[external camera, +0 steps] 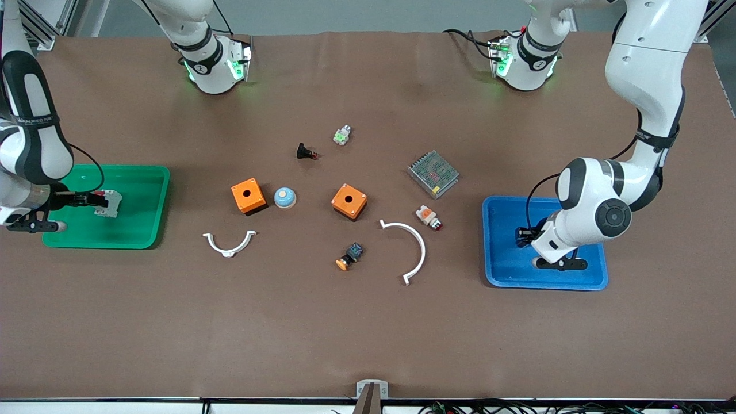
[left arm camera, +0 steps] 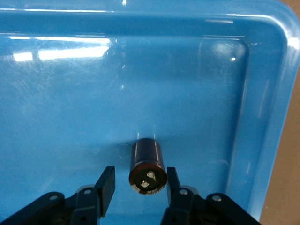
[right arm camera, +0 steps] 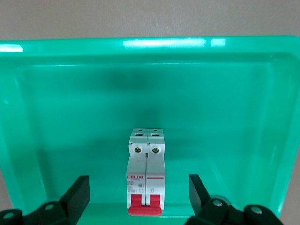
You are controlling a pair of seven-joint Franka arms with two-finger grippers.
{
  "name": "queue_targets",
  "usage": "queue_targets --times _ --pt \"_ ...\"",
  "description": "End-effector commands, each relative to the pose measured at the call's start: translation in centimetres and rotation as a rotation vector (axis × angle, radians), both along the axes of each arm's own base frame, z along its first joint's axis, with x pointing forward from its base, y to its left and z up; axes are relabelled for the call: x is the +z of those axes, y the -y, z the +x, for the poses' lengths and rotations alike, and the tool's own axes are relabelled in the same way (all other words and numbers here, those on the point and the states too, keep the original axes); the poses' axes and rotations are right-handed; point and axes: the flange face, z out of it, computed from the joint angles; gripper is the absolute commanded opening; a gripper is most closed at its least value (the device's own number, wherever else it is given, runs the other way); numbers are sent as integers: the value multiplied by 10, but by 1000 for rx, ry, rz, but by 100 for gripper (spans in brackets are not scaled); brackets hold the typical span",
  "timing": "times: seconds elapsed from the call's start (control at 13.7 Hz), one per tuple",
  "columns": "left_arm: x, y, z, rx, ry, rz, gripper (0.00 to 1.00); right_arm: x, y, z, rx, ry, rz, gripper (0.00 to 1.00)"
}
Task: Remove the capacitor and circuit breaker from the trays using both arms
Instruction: 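Close the left gripper on the capacitor while the right gripper grasps the breaker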
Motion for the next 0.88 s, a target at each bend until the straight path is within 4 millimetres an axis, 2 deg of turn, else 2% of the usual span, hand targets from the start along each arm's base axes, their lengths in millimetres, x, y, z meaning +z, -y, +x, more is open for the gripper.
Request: queue_targets --times 0.0,0.15,0.22,0.29,0.36,0.44,0.51,0.66,0.8 --pt "-5 6 2 20 13 -16 35 -3 -4 -14 27 28 19 93" --pt "0 5 3 22 17 -17 16 -6 -2 -17 38 24 23 86" --pt "9 5 3 22 20 -17 8 -6 1 -20 29 19 26 74" --pt "26 8 4 16 34 -20 2 -7 1 -20 30 16 28 65" --pt "39 11 3 10 30 -20 1 -7 1 -21 27 13 28 55" --pt "63 19 0 6 23 -20 1 -8 1 -22 28 9 30 45" --pt "84 29 -5 30 10 -15 1 -10 0 -23 28 4 33 36" --pt "118 68 -18 82 5 -14 1 -9 0 -23 22 2 33 26" --pt "127 111 -35 133 -17 -7 1 -7 -2 -22 21 -6 35 21"
